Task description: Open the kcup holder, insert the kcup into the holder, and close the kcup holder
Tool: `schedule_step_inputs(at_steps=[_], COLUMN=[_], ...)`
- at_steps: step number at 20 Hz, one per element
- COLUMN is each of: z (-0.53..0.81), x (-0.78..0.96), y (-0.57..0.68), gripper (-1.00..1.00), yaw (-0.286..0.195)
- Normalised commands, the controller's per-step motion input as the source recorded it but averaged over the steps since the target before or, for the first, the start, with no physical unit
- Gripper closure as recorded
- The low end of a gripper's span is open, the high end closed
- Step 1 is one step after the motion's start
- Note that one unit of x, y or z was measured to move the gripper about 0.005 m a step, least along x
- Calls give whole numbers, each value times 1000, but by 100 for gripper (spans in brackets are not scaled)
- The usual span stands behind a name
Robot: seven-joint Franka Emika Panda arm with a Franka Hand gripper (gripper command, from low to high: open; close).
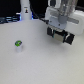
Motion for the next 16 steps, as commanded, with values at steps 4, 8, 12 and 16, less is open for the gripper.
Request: schedule_step_inputs(at_steps=[4, 8, 12, 16], z=[352, 329, 149, 166], x=[885, 807, 466, 164], y=[-328, -277, -107, -144], gripper=[100, 100, -100, -100], yaw=[-82, -76, -64, -78])
